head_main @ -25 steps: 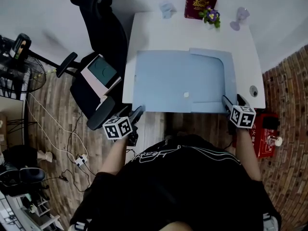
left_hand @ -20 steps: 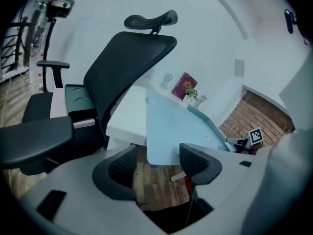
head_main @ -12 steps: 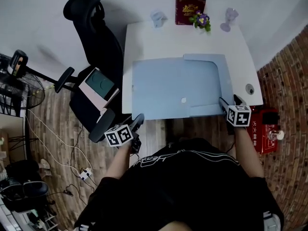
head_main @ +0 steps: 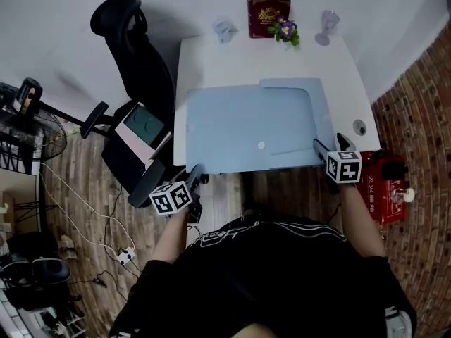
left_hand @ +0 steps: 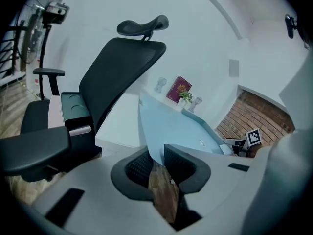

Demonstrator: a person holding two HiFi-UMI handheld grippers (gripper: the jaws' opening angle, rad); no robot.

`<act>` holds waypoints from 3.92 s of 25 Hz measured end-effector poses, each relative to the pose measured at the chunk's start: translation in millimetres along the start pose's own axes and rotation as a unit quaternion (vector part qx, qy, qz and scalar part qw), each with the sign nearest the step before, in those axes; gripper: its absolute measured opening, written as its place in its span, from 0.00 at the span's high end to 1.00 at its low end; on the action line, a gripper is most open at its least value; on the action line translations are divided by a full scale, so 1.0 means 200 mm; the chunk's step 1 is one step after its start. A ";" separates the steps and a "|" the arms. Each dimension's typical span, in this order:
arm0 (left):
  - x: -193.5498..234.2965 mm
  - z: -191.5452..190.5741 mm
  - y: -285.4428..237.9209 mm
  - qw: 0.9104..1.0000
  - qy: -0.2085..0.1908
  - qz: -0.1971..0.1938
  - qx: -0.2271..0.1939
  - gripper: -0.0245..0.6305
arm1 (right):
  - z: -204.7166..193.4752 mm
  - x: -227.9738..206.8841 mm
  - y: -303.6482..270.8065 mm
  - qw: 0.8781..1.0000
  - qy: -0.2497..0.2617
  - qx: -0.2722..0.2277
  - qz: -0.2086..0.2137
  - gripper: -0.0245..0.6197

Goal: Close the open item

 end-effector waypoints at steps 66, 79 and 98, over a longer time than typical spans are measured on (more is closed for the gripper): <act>-1.94 -0.33 -0.84 0.965 -0.245 -0.071 0.055 0.84 | -0.17 -0.85 1.14 0.956 -0.037 -0.168 0.239 0.96; -1.99 -0.38 -0.93 0.938 -0.305 -0.112 0.120 0.65 | -0.28 -0.84 1.17 0.954 -0.055 -0.156 0.250 0.96; -1.91 -0.19 0.13 0.931 -0.221 -0.286 -0.039 0.81 | -0.09 -0.14 1.33 0.910 -0.039 -0.188 0.366 0.96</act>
Point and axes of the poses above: the fingertips, and each gripper's own axes: y backward along the fingers, x to its left, z out of its top, the point moved 10 cm from there along y, backward along the fingers, and after that the axes turned 1 degree about x, right-handed, at the moved point
